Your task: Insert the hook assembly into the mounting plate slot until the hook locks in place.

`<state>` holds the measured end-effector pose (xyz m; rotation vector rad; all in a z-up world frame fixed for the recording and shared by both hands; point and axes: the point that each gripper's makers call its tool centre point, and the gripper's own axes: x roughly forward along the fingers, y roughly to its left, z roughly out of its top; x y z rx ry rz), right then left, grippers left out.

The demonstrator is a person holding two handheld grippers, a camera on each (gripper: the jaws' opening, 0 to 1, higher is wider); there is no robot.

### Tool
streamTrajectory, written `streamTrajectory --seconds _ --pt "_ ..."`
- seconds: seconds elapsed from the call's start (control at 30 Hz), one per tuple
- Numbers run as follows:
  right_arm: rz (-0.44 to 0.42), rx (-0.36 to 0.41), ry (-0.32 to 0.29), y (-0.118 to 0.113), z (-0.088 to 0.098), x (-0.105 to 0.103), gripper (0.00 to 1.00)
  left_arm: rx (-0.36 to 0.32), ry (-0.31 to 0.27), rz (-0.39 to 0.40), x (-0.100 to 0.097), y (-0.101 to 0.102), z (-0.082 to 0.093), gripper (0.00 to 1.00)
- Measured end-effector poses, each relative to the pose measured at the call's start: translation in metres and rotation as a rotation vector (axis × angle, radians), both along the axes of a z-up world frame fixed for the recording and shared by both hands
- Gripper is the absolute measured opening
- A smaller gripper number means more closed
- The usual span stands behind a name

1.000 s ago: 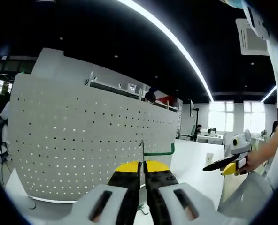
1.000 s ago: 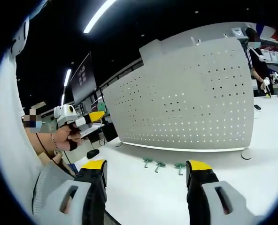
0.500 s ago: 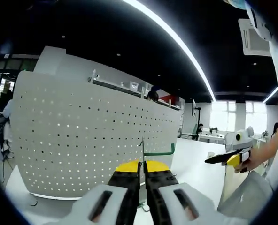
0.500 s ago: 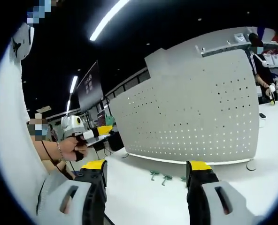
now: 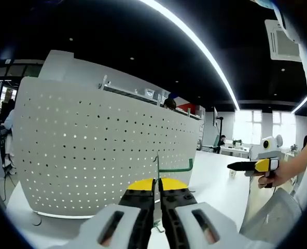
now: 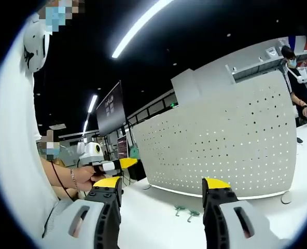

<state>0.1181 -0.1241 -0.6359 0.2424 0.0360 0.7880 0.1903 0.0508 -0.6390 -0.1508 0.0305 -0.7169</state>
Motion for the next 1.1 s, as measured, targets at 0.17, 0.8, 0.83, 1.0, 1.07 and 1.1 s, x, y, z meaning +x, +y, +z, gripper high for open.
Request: streamTrajectory --seconds 0.17,0.8,0.83,1.0,1.07,1.1 --pt "0.033 -0.003 0.003 0.014 0.001 0.008 0.58 0.011 0.0 -0.007 0.001 -0.005 0.0 0.02" --pt "0.079 -0.012 -0.009 0.061 0.003 0.034 0.5 0.086 0.006 -0.053 -0.001 -0.031 -0.004 0.02" --pt "0.082 -0.013 -0.012 0.064 0.004 0.035 0.5 0.087 0.005 -0.055 -0.001 -0.032 -0.004 0.02" --pt "0.098 -0.009 -0.018 0.075 0.007 0.039 0.49 0.1 0.005 -0.063 -0.001 -0.037 -0.004 0.02" --pt "0.103 0.0 -0.012 0.077 0.008 0.041 0.48 0.1 0.006 -0.062 -0.001 -0.038 -0.003 0.02" --pt "0.108 0.013 -0.007 0.079 0.008 0.041 0.47 0.101 0.005 -0.064 -0.001 -0.039 -0.003 0.02"
